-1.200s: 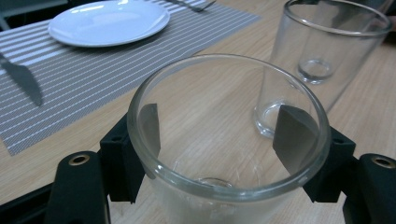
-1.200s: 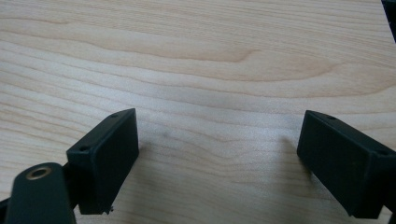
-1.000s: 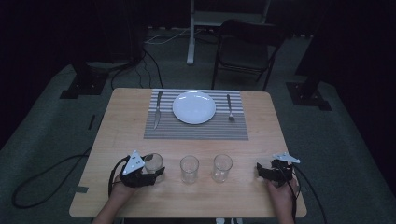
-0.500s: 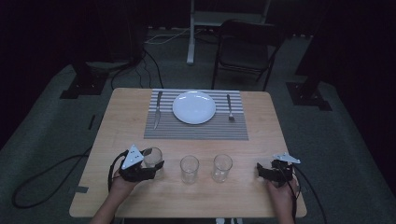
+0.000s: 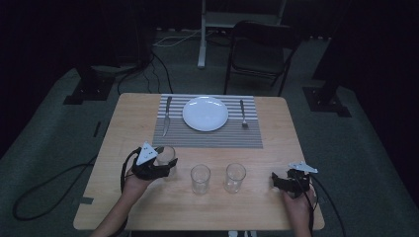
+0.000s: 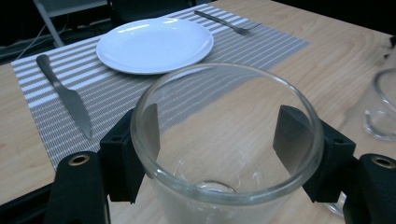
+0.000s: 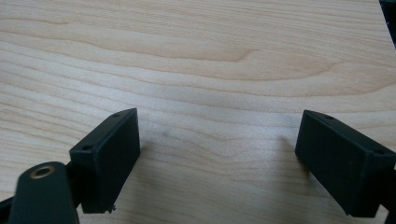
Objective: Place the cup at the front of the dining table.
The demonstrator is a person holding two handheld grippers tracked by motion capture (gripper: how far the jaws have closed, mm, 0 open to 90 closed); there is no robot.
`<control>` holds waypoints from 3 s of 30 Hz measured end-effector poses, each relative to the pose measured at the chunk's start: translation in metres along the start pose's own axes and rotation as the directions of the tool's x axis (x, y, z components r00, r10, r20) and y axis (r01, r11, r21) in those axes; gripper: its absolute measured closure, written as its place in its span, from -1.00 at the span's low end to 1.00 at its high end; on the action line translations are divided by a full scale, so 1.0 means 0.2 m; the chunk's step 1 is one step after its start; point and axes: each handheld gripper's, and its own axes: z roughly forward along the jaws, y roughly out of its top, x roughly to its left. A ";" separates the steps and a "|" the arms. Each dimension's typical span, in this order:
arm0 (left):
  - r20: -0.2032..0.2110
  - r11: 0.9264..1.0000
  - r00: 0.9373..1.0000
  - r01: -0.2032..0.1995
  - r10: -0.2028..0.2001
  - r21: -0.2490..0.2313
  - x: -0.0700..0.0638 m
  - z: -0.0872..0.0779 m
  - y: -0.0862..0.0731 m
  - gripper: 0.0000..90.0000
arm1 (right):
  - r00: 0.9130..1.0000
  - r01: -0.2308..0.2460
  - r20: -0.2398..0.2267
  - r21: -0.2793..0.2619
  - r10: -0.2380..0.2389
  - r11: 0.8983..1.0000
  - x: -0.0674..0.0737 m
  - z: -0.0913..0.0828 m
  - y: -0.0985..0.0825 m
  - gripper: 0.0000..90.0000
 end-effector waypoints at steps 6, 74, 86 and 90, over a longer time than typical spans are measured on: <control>-0.014 1.000 1.000 0.008 -0.008 0.009 0.03 0.06 0.04 -0.35 | 1.000 -0.001 0.000 0.000 0.001 1.000 0.00 0.00 0.00 -0.70; -0.178 0.990 0.977 0.131 -0.121 0.046 0.43 0.68 0.30 -0.36 | 1.000 -0.002 -0.001 0.000 0.002 1.000 0.00 0.00 0.00 -0.70; -0.228 0.990 0.968 0.124 -0.106 0.066 0.40 0.68 0.31 -0.37 | 1.000 -0.002 -0.001 0.000 0.002 1.000 0.00 0.00 0.00 -0.70; -0.233 0.987 0.966 0.138 -0.116 0.078 0.39 0.67 0.32 -0.38 | 1.000 -0.002 -0.001 0.000 0.002 1.000 0.00 0.00 0.00 -0.70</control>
